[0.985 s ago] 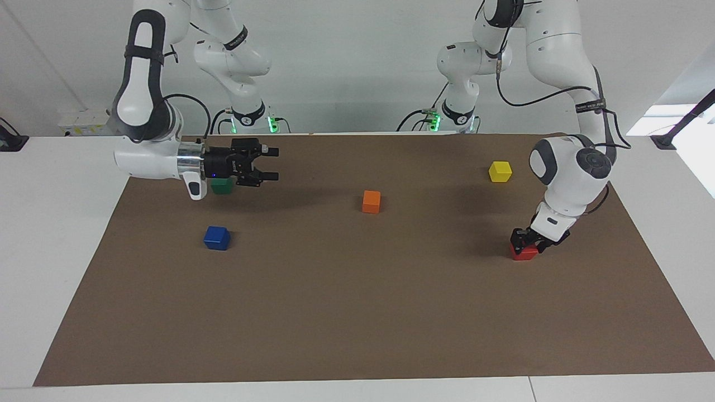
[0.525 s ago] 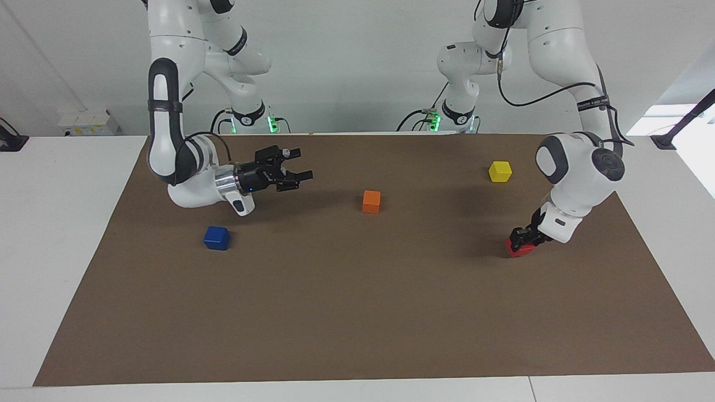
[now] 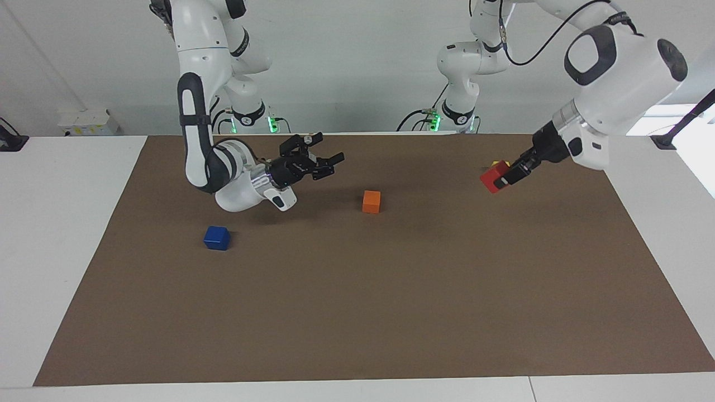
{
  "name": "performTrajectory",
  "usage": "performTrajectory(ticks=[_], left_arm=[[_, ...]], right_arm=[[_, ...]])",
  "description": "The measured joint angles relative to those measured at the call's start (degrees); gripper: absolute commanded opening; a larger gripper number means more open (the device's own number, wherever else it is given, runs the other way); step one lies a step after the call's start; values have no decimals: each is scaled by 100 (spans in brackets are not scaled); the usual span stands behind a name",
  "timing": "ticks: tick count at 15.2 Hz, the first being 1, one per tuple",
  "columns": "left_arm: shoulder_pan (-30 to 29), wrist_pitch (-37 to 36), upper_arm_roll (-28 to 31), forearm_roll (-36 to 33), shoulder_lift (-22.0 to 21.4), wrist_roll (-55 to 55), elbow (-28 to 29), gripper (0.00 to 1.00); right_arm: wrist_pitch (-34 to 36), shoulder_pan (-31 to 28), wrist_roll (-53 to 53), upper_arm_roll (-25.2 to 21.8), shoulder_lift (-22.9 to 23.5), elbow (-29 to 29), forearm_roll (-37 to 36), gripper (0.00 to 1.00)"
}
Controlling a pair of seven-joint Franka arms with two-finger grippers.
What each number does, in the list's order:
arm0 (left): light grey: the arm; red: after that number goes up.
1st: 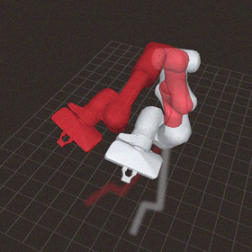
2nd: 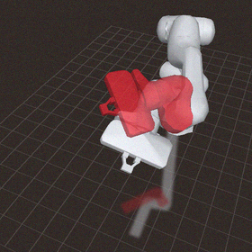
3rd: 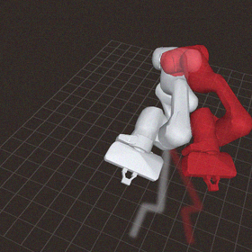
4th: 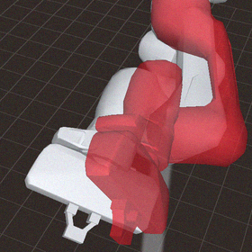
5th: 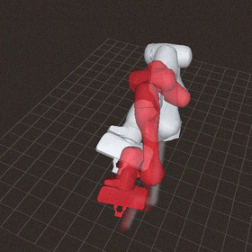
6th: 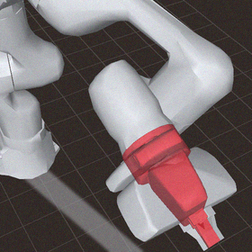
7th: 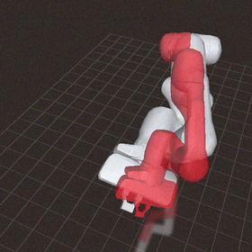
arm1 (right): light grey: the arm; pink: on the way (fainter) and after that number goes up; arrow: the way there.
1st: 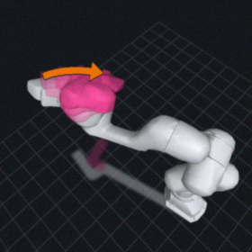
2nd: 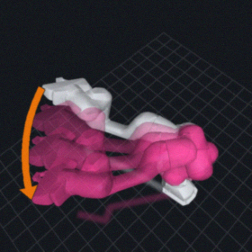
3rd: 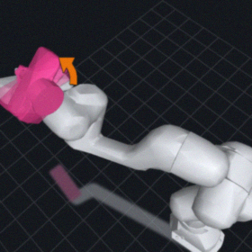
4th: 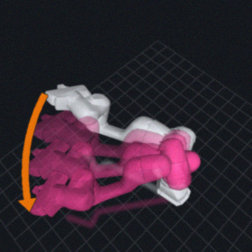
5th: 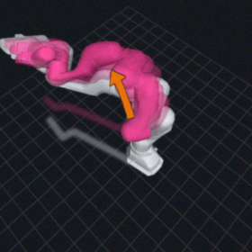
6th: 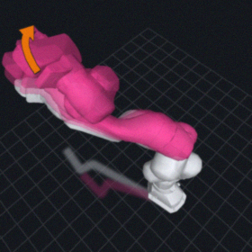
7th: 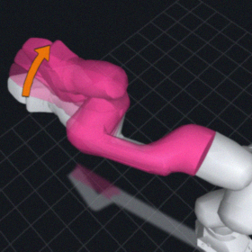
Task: Transfer red block to right arm and stack on blue block
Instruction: 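Carry the red cube toward the right gripper while the right gripper approaches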
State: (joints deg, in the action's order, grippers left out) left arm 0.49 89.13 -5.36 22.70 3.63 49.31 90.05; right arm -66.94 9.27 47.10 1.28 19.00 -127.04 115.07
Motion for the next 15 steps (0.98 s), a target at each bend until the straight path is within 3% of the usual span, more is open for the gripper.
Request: performTrajectory(ticks=[3,6,8,11,15], left_arm=[[589,-204,-39,189,-391,1500,60,0],[1261,-180,-71,676,-440,2833,148,0],[1359,-98,-76,1166,-448,3583,214,0],[1363,294,-38,1358,-519,4392,414,0],[1499,1309,-55,1397,-820,5640,1285,0]], right_arm=[[-15,548,-128,46,181,-9,865,100],[-218,810,-324,168,239,24,1453,100],[-392,870,-418,250,240,75,1619,100],[-540,940,-570,268,242,115,1855,100],[-539,1434,-582,275,241,129,2600,100]])
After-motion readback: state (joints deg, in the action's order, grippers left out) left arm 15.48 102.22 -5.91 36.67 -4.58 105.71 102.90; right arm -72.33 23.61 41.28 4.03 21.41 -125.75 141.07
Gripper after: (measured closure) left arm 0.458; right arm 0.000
